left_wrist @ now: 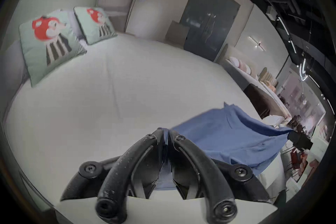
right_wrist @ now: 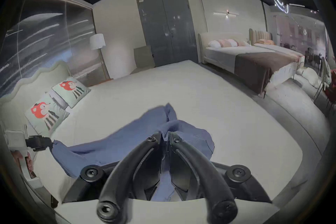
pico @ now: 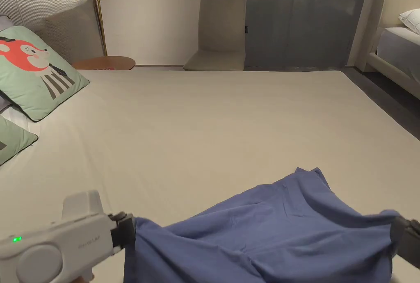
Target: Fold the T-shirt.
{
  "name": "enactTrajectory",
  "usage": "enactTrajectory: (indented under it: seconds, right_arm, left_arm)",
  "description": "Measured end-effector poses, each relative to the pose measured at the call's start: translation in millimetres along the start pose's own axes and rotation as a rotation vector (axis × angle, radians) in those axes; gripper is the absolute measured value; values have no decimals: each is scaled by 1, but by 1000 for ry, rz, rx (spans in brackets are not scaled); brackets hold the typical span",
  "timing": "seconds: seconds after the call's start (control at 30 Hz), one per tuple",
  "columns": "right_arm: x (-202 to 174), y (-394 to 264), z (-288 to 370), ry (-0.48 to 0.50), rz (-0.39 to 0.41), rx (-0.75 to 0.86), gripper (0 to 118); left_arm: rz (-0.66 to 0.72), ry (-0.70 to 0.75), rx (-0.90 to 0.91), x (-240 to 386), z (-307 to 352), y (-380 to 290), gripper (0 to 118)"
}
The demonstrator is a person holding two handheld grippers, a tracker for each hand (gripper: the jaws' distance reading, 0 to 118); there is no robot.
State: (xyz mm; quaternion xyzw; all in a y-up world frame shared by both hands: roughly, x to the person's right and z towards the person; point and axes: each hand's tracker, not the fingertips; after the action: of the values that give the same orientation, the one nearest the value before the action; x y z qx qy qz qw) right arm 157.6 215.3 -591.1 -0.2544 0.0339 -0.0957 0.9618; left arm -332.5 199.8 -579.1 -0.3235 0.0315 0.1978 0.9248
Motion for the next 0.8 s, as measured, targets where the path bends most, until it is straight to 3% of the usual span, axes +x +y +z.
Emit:
enactTrajectory:
  seconds: [0.23,0.4,0.7,0.73,0.77,0.8]
  right_arm:
    - [17,-58,4,-66,-3,-141,8]
    - [27,-91,-13,-139,45,-270,8]
    - [35,-115,-26,-179,108,-314,9]
    - [34,-112,-22,-175,107,-299,18]
    - [34,-107,-19,-173,96,-277,36]
    - [35,-102,-14,-155,62,-231,58]
  left_arm:
    - [-44,57,-88,-5,9,-63,4]
    - [-2,79,-197,-14,-6,-102,4]
    - [-8,94,-194,-18,-13,-125,5]
    - [-8,88,-176,-18,-10,-122,10]
    - [-8,79,-159,-19,-4,-119,25]
    - [-7,67,-139,-19,1,-113,49]
